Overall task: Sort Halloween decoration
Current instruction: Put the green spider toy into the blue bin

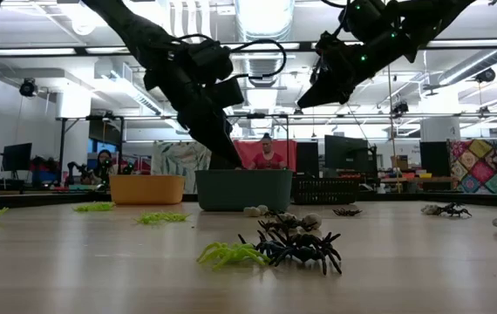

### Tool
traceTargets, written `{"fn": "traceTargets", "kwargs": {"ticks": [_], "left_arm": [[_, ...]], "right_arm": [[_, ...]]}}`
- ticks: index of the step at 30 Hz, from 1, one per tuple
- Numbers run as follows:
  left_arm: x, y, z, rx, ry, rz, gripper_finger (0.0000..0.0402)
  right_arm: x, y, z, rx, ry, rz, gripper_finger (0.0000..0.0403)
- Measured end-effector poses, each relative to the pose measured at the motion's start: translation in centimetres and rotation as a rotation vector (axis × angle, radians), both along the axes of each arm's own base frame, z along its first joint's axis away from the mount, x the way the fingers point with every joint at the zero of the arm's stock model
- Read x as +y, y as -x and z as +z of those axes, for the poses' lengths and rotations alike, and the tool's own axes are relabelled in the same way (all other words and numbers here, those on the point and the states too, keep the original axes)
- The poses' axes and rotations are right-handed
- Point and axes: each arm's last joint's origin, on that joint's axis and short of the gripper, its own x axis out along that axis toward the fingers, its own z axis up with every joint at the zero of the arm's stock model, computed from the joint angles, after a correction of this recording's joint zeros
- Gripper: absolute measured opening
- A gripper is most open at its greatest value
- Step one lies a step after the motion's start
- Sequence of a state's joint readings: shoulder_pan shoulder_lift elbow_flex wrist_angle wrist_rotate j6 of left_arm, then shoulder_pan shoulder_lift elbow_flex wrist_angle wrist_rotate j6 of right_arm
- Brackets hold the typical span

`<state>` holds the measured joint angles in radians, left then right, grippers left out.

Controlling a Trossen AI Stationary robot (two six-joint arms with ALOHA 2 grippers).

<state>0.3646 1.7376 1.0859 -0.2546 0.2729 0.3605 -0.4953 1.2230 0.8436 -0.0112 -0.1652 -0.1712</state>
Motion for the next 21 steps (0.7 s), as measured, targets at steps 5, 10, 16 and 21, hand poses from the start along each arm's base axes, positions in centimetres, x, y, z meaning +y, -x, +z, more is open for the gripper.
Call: {"fn": "traceTargets", "kwargs": {"ticks": [5,10,16,21], "left_arm": [[-0.3,0.8,1.3,0.009,0.009,0.008,0.0098],[-0.9,2.1,2.4,0.066,0.061,0.046,0.0098],[-2.1,3.6,3.1,0.177,0.086,0.135,0.0096],[-3.6,4.6,3.8,0.258,0.047,0.168,0.0088]], "right_arm": [[0.4,0.0,0.1,-0.014,-0.065,0.000,0.0068],[1.3,-0.3,0.2,-0.041,-0.138,0.068,0.0068],[2.4,-0.8,0.2,-0.043,-0.161,0.108,0.0068],[3.1,-1.1,0.2,-0.042,-0.163,0.133,0.0068]]}}
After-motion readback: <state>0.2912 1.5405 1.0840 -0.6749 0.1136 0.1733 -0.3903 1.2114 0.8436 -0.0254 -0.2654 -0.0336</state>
